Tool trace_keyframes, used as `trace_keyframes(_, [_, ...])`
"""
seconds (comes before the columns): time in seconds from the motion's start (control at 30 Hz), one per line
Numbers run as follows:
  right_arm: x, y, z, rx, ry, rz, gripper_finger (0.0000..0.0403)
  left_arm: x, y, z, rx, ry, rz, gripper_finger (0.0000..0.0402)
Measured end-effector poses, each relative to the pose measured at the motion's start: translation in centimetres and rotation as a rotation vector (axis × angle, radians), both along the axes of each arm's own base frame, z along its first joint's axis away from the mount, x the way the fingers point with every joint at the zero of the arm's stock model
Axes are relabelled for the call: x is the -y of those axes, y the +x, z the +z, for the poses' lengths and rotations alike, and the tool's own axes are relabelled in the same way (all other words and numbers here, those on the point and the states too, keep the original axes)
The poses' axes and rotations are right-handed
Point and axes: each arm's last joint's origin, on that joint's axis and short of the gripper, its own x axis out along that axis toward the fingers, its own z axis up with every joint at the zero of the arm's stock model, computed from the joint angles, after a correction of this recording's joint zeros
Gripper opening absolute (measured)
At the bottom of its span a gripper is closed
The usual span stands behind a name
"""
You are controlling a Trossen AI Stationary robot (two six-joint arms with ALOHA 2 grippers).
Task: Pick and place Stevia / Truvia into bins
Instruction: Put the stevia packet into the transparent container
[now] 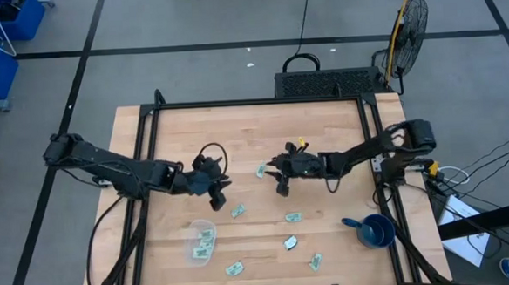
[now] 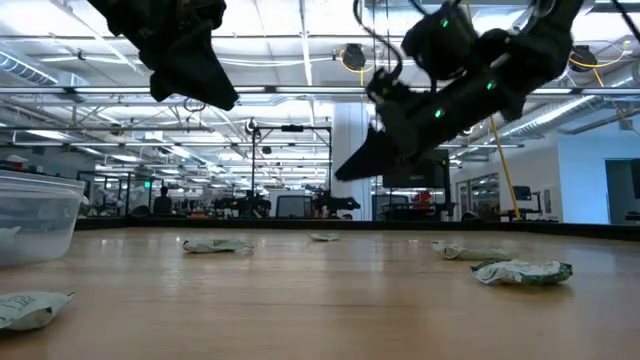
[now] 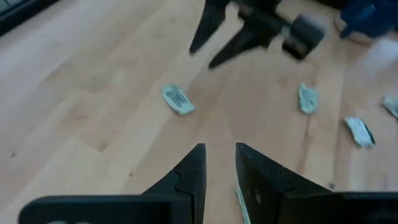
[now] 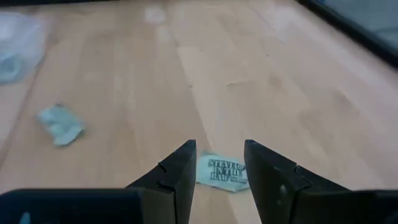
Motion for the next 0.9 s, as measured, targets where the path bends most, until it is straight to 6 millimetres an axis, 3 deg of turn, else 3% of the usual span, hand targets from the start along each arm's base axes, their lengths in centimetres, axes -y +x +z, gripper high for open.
trace_keyframes(0.27, [1.7,0.7,-4.8,-0.055,0.008,-0.122,0.0128,-0.6,0.2,0.0,-0.006,0.004,-0.012,0.0090])
trace_keyframes(0.4, [2.0,0.9,-5.0,-0.043,-0.073,-0.155,0.0128,-0.6,0.2,0.0,-0.009,0.017,-0.023,0.0090])
trace_keyframes(0.9, [2.1,0.9,-5.2,-0.064,-0.040,-0.123,0.0128,-0.6,0.2,0.0,-0.009,0.018,-0.023,0.0090])
